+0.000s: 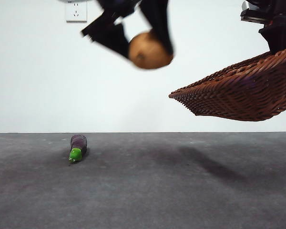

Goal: Help me put the vegetables on the table into the basket

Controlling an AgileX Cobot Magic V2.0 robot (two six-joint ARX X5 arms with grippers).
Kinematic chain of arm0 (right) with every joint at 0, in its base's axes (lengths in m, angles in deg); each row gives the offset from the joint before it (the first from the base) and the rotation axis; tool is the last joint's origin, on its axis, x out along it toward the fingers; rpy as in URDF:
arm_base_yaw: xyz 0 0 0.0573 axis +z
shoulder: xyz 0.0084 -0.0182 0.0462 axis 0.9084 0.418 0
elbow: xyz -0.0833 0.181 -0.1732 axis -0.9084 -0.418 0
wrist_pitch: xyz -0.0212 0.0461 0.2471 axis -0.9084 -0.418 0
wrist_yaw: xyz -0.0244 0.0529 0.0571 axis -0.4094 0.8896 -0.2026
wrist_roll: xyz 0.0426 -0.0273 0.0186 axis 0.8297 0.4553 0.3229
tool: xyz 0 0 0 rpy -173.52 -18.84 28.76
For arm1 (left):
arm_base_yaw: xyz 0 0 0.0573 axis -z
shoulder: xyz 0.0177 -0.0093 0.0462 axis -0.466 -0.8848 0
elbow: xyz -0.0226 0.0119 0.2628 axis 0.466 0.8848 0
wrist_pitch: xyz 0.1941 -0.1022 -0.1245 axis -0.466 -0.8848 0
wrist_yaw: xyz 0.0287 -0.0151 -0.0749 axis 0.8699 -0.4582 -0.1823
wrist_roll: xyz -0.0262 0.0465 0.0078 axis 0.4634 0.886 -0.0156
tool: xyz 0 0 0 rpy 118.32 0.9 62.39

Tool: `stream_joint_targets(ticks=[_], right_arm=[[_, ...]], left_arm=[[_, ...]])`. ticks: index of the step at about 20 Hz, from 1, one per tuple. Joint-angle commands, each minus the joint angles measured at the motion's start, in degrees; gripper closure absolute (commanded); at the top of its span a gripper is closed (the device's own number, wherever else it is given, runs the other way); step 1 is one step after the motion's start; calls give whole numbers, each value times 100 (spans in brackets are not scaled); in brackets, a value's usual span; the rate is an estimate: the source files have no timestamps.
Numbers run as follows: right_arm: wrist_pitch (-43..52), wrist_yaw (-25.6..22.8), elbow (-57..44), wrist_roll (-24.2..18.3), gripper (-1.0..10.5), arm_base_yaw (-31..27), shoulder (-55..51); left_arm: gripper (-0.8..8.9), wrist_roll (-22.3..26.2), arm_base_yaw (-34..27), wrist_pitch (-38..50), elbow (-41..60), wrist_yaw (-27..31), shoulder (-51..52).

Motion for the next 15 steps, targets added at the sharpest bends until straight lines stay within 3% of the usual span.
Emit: stream_joint_targets(ticks=[1,4,8,13,15], right_arm=[[28,85,4,68,958,17,-33],[2,409,4,66,958,22,-33],[-59,468,4,63,958,103,-33],[-120,472,4,61,958,407,-33],[-116,472,4,63,958,564,-33]], left_arm=[[823,201,389,109,7,11,-44],[823,262,894,385,9,13,-129],[823,393,1279,833,9,15,-133],[822,398,1316,835,13,48,-210],[822,393,1305,798,13,304,-293]])
